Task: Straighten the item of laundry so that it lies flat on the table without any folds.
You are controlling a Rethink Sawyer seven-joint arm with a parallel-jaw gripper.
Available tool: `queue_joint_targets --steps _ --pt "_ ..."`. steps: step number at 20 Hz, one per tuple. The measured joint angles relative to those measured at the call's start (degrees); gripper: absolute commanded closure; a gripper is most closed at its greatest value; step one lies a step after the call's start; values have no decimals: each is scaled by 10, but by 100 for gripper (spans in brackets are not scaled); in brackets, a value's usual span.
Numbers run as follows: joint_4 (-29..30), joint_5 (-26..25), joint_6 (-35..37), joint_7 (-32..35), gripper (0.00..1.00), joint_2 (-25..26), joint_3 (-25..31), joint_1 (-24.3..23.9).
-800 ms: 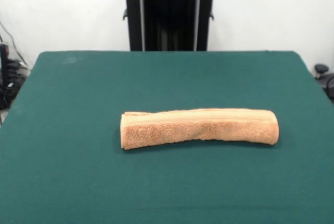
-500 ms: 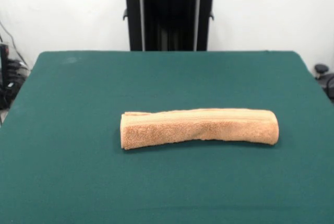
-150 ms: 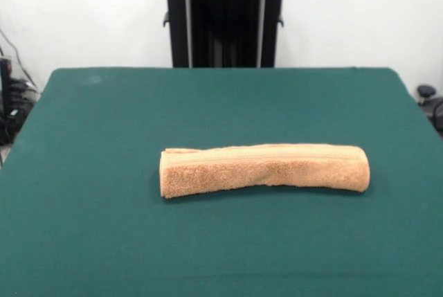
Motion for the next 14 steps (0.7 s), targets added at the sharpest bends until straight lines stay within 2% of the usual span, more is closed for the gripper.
queue_joint_targets --steps 14 --pt "0 -3 -50 0 0 39 0 -35"
